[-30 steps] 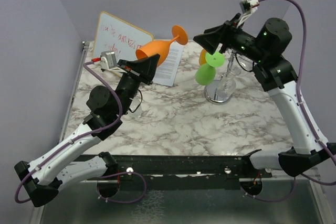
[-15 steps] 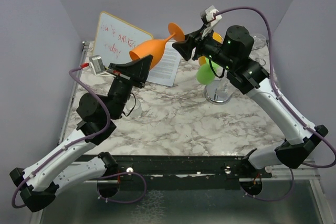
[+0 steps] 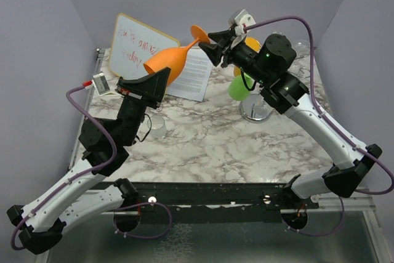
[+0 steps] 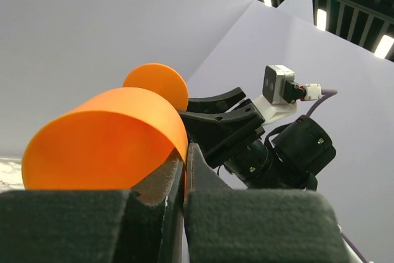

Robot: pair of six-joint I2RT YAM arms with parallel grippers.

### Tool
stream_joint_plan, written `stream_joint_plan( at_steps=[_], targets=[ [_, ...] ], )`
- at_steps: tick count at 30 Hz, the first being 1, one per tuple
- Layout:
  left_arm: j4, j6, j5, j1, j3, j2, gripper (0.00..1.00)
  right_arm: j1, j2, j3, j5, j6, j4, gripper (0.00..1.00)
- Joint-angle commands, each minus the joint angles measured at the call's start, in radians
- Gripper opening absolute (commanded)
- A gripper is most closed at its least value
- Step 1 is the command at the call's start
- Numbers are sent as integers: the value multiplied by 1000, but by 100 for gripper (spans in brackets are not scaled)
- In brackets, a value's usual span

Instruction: Place the wine glass upside down on the wine glass rack

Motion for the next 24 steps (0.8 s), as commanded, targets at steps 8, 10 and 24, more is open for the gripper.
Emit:
stream_joint_plan(
  at_steps=[8,10,24],
  targets=[
    [-58,5,1,-2,25,-25,0,15,28,58,-12,-164,12,1],
    [-100,4,-30,-2,25,-30,11,15,13,49,25,-201,-10,1],
    [-499,54,-158,-2,129,-61,90,15,-116,-228,31,-563,118,1]
  ],
)
